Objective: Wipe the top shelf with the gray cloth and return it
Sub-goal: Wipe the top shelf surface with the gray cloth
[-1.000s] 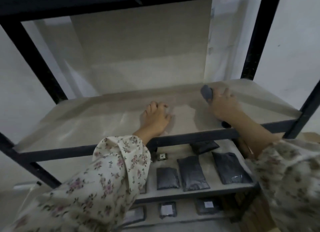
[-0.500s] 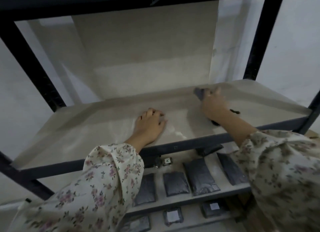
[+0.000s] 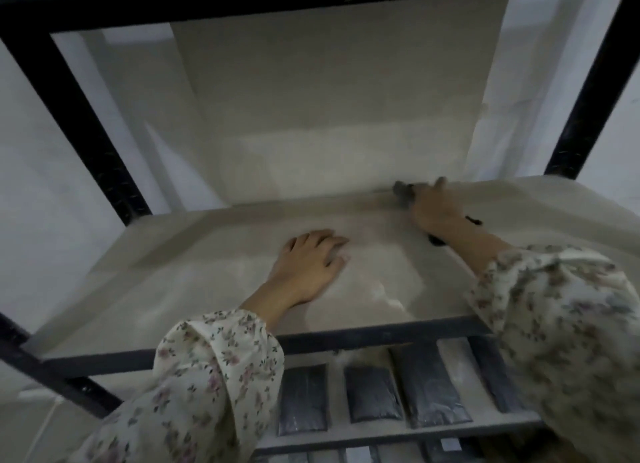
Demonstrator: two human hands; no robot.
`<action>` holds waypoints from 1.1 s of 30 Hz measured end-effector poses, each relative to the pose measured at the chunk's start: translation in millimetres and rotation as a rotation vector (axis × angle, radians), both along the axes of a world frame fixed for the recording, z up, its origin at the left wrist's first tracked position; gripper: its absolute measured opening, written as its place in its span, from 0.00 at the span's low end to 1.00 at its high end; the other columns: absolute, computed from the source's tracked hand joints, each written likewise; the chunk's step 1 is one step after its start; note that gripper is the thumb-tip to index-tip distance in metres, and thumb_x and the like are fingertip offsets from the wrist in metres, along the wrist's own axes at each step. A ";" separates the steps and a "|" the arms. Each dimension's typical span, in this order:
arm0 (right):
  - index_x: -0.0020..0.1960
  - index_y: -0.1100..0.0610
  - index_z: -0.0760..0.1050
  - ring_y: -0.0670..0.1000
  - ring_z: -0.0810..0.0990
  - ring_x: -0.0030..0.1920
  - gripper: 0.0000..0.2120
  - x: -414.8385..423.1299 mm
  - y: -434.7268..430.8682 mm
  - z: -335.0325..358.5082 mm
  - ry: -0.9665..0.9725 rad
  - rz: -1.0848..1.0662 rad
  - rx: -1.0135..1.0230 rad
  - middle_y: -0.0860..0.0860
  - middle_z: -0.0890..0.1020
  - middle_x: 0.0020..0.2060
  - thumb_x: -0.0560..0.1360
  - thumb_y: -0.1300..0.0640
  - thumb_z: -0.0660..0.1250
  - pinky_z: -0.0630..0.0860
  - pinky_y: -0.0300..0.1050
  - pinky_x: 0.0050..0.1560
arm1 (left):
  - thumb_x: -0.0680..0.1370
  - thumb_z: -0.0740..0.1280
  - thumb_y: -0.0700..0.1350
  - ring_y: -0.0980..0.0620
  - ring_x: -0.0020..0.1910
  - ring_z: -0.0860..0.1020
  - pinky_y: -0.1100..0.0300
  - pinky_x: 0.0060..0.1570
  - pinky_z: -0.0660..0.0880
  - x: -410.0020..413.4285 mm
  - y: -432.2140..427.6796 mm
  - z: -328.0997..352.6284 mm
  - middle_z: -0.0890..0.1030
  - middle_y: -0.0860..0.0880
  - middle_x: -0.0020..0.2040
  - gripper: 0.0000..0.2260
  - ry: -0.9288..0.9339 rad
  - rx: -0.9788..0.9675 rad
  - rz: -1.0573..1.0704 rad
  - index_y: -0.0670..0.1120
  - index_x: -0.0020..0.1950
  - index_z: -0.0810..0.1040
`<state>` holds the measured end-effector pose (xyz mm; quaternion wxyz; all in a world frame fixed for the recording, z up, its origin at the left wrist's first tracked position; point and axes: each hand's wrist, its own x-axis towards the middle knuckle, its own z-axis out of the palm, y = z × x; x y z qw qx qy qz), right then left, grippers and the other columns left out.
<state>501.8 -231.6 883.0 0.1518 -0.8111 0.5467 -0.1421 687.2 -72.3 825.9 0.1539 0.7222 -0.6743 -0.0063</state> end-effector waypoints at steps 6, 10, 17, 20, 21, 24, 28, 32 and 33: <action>0.61 0.48 0.70 0.58 0.71 0.50 0.16 35.4 10.7 -15.7 0.088 0.469 -0.016 0.59 0.69 0.58 0.78 0.45 0.52 0.65 0.46 0.45 | 0.74 0.47 0.68 0.57 0.70 0.60 0.58 0.67 0.52 12.3 -4.0 0.0 0.63 0.60 0.72 0.23 0.035 -0.001 -0.037 0.66 0.67 0.62; 0.62 0.50 0.69 0.60 0.74 0.50 0.17 40.7 -30.6 -4.4 0.005 0.345 -0.035 0.56 0.72 0.51 0.76 0.44 0.57 0.68 0.47 0.46 | 0.75 0.49 0.67 0.57 0.70 0.60 0.59 0.66 0.52 14.8 -8.2 1.4 0.63 0.60 0.71 0.22 0.025 -0.014 -0.009 0.65 0.68 0.62; 0.57 0.48 0.72 0.54 0.71 0.44 0.11 48.3 -28.8 -21.8 0.110 0.512 -0.120 0.52 0.68 0.49 0.76 0.49 0.57 0.66 0.46 0.41 | 0.77 0.53 0.63 0.57 0.70 0.61 0.61 0.65 0.51 10.0 -3.7 4.6 0.64 0.60 0.71 0.19 0.019 -0.010 0.015 0.64 0.68 0.64; 0.44 0.47 0.74 0.51 0.71 0.41 0.04 52.6 -25.6 -14.2 0.012 0.814 0.052 0.49 0.69 0.39 0.75 0.53 0.61 0.66 0.44 0.42 | 0.77 0.54 0.62 0.55 0.69 0.62 0.59 0.65 0.54 8.9 -2.6 6.0 0.65 0.58 0.71 0.19 0.034 -0.028 0.026 0.63 0.67 0.66; 0.42 0.48 0.75 0.52 0.71 0.40 0.05 54.1 -32.8 -9.6 -0.008 0.816 0.044 0.49 0.70 0.37 0.74 0.54 0.61 0.65 0.44 0.40 | 0.77 0.55 0.62 0.55 0.69 0.62 0.60 0.65 0.54 8.7 -1.6 6.7 0.65 0.59 0.70 0.18 0.043 -0.038 0.030 0.62 0.66 0.67; 0.54 0.45 0.75 0.55 0.72 0.42 0.10 56.3 -57.9 -3.6 0.078 0.551 -0.149 0.50 0.68 0.45 0.77 0.51 0.57 0.65 0.46 0.41 | 0.77 0.55 0.62 0.56 0.68 0.63 0.61 0.63 0.55 8.1 0.8 8.2 0.66 0.60 0.69 0.18 0.062 -0.045 0.048 0.63 0.65 0.68; 0.51 0.44 0.72 0.56 0.73 0.46 0.07 57.5 -35.5 -20.9 0.145 0.574 -0.152 0.51 0.68 0.51 0.77 0.50 0.56 0.68 0.47 0.40 | 0.76 0.55 0.62 0.55 0.66 0.65 0.60 0.63 0.57 5.9 1.9 8.9 0.67 0.59 0.68 0.18 0.066 -0.048 0.056 0.63 0.65 0.69; 0.37 0.41 0.69 0.51 0.71 0.40 0.10 54.1 -14.8 -12.7 -0.020 0.812 0.083 0.48 0.69 0.37 0.75 0.54 0.61 0.63 0.38 0.36 | 0.75 0.53 0.63 0.53 0.66 0.66 0.58 0.63 0.58 4.8 0.9 10.1 0.68 0.56 0.68 0.21 0.053 -0.020 0.056 0.61 0.66 0.68; 0.38 0.44 0.70 0.51 0.71 0.40 0.09 55.2 -22.4 -7.3 -0.029 0.808 0.082 0.47 0.69 0.36 0.75 0.54 0.61 0.63 0.34 0.36 | 0.75 0.52 0.63 0.53 0.66 0.65 0.58 0.64 0.58 4.7 0.9 10.4 0.68 0.57 0.68 0.21 0.055 -0.021 0.060 0.61 0.66 0.68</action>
